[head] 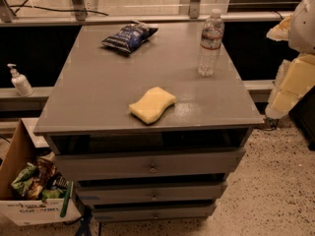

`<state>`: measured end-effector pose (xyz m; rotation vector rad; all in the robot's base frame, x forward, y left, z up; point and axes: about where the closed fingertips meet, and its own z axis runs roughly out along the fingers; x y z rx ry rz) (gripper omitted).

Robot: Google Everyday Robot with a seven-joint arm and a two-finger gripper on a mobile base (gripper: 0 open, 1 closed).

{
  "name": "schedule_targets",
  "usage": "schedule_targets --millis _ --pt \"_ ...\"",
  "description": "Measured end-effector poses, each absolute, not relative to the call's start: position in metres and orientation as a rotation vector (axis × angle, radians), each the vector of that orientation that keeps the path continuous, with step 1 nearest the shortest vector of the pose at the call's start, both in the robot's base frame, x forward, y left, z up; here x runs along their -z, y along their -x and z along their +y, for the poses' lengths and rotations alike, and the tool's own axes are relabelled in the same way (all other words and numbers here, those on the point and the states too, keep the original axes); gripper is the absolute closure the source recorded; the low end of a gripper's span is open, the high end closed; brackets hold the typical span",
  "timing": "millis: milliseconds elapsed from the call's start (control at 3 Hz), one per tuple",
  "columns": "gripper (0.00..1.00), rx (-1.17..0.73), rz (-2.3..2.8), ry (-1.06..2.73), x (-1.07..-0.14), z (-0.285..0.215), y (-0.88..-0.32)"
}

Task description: Knock water bottle over

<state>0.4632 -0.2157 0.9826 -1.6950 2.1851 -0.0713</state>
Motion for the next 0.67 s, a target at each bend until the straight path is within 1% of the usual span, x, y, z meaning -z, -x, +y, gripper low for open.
schedule_targets --millis 333,667 --pt "0.0 0.055 2.164 1.681 -0.985 -0.215 -0.476" --pt "0.0 -0.027 2.115 1.561 -0.982 -0.222 -0.535"
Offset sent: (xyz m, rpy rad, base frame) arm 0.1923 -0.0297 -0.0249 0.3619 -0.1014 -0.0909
